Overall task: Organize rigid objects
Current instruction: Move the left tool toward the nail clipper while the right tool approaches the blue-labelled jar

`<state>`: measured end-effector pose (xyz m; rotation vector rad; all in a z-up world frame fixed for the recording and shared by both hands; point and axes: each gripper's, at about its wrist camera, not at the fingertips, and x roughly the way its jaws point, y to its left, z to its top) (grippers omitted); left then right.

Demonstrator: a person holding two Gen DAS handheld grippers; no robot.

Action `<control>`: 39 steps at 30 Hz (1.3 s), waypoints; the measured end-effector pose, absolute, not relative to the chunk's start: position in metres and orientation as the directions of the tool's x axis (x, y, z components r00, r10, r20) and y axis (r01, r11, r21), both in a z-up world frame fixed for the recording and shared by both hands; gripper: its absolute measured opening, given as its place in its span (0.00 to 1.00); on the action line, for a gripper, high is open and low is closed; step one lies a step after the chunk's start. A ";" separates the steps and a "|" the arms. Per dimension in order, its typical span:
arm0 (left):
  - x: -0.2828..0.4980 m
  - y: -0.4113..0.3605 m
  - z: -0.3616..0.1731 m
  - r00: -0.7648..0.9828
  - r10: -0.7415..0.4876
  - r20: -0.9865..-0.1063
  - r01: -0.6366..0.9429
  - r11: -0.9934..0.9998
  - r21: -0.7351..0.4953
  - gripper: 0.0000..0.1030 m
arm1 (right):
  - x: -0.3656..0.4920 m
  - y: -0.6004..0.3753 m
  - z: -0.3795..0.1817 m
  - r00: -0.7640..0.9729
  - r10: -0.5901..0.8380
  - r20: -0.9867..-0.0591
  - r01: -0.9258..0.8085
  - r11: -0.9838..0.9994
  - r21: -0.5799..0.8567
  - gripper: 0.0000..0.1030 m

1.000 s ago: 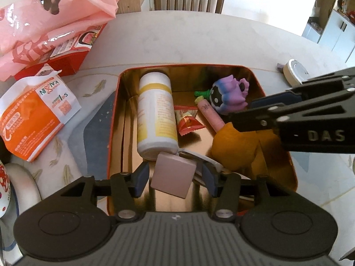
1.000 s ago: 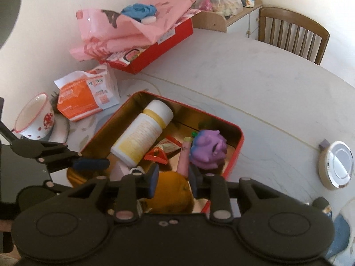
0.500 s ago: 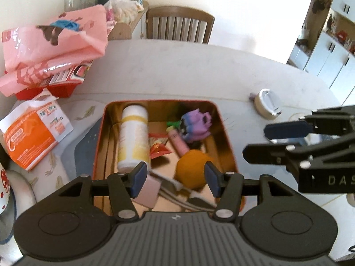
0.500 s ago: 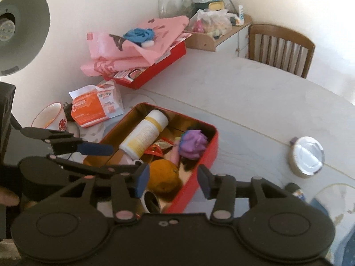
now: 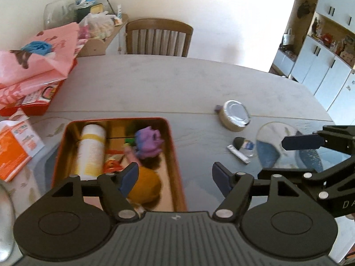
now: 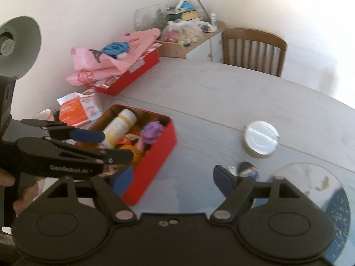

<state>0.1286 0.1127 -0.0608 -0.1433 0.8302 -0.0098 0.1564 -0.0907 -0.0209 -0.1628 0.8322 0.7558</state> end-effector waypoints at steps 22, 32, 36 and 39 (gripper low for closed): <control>0.178 0.020 -0.095 0.665 -0.088 -0.742 -0.041 0.987 -0.154 0.80 | 0.209 -0.194 -0.047 0.515 0.430 -0.741 -0.590 0.806 0.058 1.00; 0.205 -0.014 -0.134 0.629 -0.038 -0.777 -0.070 0.992 -0.105 0.80 | 0.251 -0.197 -0.072 0.454 0.417 -0.787 -0.612 0.789 0.065 0.99; 0.213 -0.018 -0.149 0.616 -0.007 -0.788 -0.104 0.991 -0.090 0.80 | 0.262 -0.190 -0.084 0.409 0.415 -0.813 -0.618 0.781 0.088 0.99; 0.217 -0.019 -0.158 0.603 0.037 -0.797 -0.140 0.988 -0.061 0.80 | 0.268 -0.184 -0.094 0.382 0.410 -0.828 -0.622 0.777 0.098 0.98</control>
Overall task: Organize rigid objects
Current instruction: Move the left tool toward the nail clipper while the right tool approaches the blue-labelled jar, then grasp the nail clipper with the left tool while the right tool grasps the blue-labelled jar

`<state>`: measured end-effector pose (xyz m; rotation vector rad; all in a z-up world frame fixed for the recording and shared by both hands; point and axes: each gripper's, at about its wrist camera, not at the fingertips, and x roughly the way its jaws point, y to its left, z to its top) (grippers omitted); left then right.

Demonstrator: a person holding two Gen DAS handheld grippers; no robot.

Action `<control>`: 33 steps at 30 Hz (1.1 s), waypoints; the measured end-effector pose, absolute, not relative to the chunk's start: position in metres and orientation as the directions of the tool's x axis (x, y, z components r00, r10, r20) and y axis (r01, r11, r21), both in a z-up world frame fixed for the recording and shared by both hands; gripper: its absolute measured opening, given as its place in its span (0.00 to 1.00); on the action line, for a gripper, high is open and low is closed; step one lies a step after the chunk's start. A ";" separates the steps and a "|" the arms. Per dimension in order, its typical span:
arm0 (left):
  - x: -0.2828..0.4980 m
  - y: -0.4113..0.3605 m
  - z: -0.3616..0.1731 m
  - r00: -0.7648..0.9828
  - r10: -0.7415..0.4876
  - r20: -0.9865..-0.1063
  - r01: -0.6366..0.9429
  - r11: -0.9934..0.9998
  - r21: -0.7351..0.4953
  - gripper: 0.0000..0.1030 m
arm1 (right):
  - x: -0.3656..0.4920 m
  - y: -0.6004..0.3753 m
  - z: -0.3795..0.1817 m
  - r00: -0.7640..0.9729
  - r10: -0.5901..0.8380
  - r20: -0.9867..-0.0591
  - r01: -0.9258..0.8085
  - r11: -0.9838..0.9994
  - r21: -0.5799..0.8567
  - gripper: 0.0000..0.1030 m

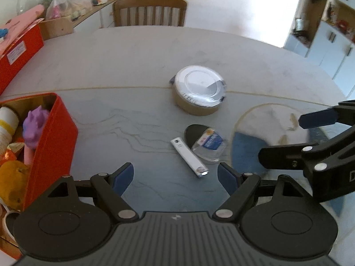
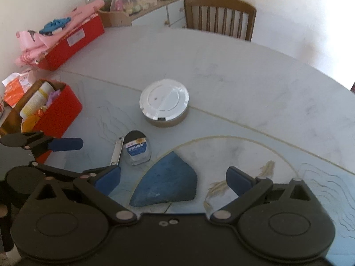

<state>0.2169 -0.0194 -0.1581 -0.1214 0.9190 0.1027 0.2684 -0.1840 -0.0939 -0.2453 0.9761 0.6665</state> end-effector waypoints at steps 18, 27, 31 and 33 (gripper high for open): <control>0.233 -0.009 -0.168 0.628 0.088 -0.773 -0.133 0.991 0.005 0.67 | 0.295 -0.147 -0.116 0.286 0.441 -0.851 -0.632 0.754 0.178 0.79; 0.233 -0.014 -0.166 0.666 0.042 -0.744 -0.043 0.999 0.018 0.31 | 0.298 -0.130 -0.122 0.271 0.430 -0.861 -0.655 0.738 0.162 0.67; 0.232 -0.012 -0.166 0.667 0.040 -0.744 -0.040 0.999 0.019 0.21 | 0.297 -0.120 -0.121 0.282 0.413 -0.866 -0.671 0.730 0.130 0.58; 0.230 -0.011 -0.166 0.667 0.043 -0.744 -0.037 0.999 0.024 0.18 | 0.295 -0.117 -0.122 0.289 0.407 -0.866 -0.679 0.725 0.114 0.55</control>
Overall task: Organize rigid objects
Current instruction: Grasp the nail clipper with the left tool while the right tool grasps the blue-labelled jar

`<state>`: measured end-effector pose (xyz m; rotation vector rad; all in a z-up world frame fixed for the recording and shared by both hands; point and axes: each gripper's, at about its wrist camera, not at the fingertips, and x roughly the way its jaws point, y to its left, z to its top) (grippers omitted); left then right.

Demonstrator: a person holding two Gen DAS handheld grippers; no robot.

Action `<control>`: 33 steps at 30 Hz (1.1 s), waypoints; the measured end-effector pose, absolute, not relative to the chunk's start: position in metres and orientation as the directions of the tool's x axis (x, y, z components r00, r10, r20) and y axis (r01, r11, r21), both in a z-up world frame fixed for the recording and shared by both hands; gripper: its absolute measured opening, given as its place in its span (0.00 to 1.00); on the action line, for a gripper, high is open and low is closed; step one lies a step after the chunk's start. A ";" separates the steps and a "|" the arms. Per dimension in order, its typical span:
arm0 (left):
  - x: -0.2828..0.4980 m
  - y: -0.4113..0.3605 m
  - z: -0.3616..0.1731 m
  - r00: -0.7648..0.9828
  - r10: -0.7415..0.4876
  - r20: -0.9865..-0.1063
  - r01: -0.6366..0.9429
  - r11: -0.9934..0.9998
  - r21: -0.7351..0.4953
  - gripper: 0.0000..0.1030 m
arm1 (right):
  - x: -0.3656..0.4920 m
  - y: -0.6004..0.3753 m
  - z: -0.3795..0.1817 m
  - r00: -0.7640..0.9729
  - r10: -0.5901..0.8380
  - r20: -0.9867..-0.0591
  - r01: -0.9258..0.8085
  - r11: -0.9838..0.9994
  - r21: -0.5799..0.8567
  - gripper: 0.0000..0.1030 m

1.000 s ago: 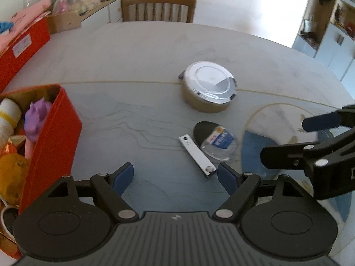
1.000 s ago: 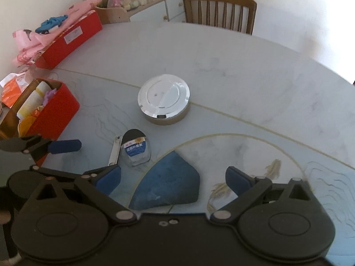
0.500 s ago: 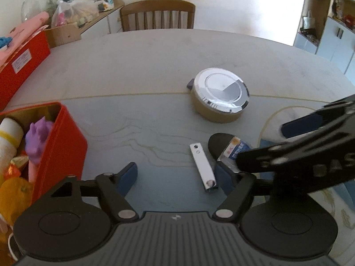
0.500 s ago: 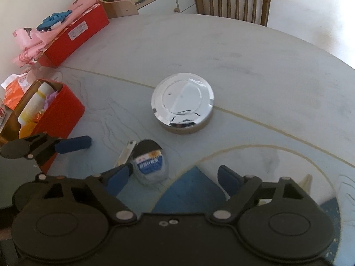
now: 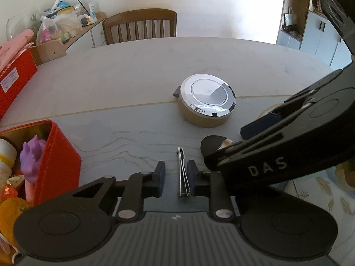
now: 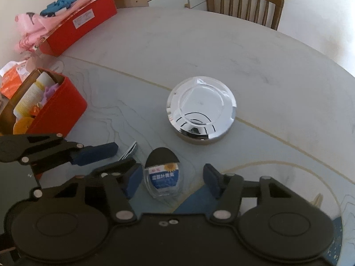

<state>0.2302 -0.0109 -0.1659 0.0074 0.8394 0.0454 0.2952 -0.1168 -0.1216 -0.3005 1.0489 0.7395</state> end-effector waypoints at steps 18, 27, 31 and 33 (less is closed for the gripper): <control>0.216 0.012 -0.161 0.640 0.023 -0.768 -0.107 0.992 -0.060 0.08 | 0.278 -0.145 -0.117 0.295 0.438 -0.849 -0.625 0.761 0.175 0.37; 0.202 0.014 -0.146 0.647 0.005 -0.763 -0.115 0.989 -0.091 0.08 | 0.254 -0.168 -0.096 0.309 0.472 -0.826 -0.610 0.764 0.209 0.37; 0.196 0.015 -0.140 0.643 -0.020 -0.765 -0.113 0.986 -0.121 0.06 | 0.243 -0.175 -0.089 0.307 0.487 -0.817 -0.607 0.762 0.226 0.37; 0.192 0.017 -0.137 0.643 -0.029 -0.765 -0.112 0.985 -0.131 0.04 | 0.239 -0.177 -0.086 0.309 0.491 -0.814 -0.604 0.763 0.230 0.37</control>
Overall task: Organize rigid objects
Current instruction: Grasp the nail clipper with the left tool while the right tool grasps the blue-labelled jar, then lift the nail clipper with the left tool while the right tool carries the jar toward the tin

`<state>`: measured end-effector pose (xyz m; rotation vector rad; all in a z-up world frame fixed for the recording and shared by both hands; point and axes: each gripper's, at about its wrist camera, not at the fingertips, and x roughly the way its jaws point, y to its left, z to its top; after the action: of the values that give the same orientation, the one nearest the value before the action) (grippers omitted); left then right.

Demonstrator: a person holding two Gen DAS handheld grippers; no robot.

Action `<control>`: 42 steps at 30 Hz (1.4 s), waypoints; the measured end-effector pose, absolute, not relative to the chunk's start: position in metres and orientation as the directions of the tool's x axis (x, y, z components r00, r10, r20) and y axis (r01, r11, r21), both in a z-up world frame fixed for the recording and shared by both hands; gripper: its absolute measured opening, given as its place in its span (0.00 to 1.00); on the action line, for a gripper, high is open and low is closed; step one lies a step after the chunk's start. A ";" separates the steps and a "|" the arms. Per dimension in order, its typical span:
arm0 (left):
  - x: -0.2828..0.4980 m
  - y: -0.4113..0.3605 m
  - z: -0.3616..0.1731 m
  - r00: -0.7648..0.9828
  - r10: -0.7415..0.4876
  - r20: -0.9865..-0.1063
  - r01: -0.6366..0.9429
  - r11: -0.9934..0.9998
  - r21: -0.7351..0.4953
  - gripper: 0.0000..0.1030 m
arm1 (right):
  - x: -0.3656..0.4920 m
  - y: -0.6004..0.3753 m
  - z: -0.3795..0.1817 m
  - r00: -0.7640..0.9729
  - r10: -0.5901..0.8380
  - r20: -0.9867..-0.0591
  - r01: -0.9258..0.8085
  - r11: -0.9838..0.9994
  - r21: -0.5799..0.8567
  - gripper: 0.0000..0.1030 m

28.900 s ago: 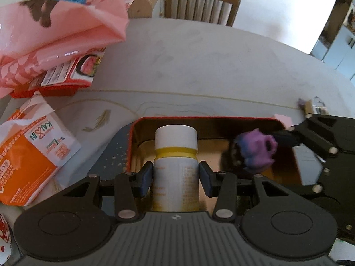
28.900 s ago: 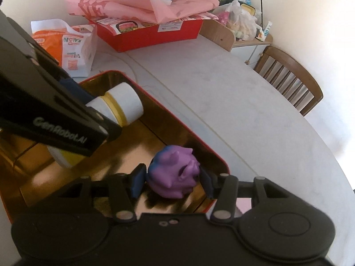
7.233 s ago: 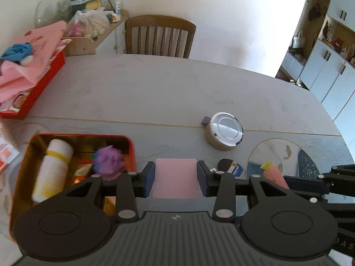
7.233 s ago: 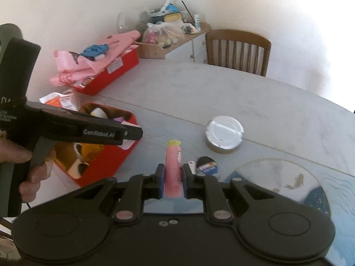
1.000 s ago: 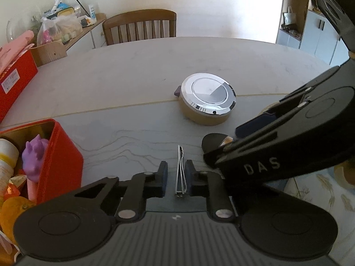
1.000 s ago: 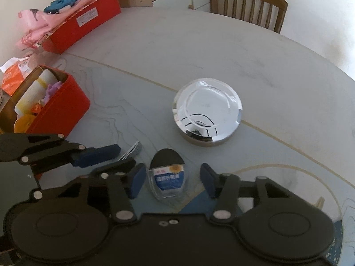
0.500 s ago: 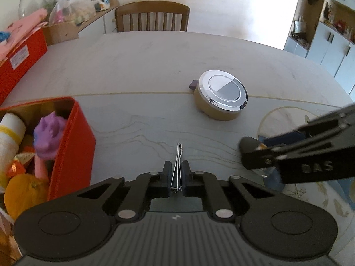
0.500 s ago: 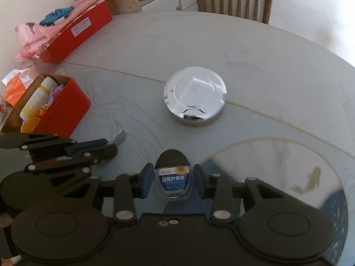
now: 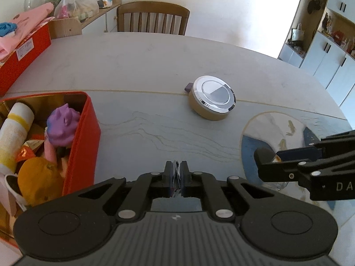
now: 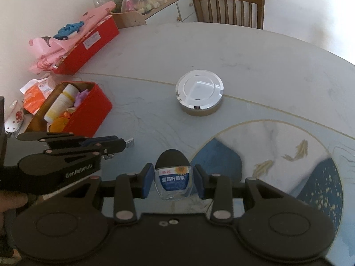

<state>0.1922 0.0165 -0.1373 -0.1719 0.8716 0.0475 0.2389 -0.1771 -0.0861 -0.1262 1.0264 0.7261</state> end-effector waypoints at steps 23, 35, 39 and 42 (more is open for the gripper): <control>0.160 0.004 -0.147 0.603 -0.065 -0.795 -0.035 0.994 -0.108 0.52 | 0.198 -0.196 -0.088 0.297 0.508 -0.808 -0.572 0.773 0.276 0.37; 0.162 -0.005 -0.160 0.588 -0.012 -0.809 -0.050 0.997 -0.052 0.23 | 0.196 -0.208 -0.094 0.290 0.499 -0.817 -0.563 0.779 0.276 0.37; 0.162 -0.007 -0.160 0.585 -0.003 -0.811 -0.044 0.998 -0.036 0.11 | 0.197 -0.208 -0.094 0.290 0.502 -0.815 -0.565 0.777 0.277 0.37; 0.163 -0.006 -0.157 0.586 0.003 -0.810 -0.055 0.998 -0.036 0.11 | 0.197 -0.207 -0.094 0.289 0.506 -0.813 -0.569 0.774 0.279 0.37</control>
<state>0.1628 -0.0056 -0.1568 -0.0597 0.9444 0.0336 0.1968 -0.2074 -0.0938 -0.0686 1.0574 0.7179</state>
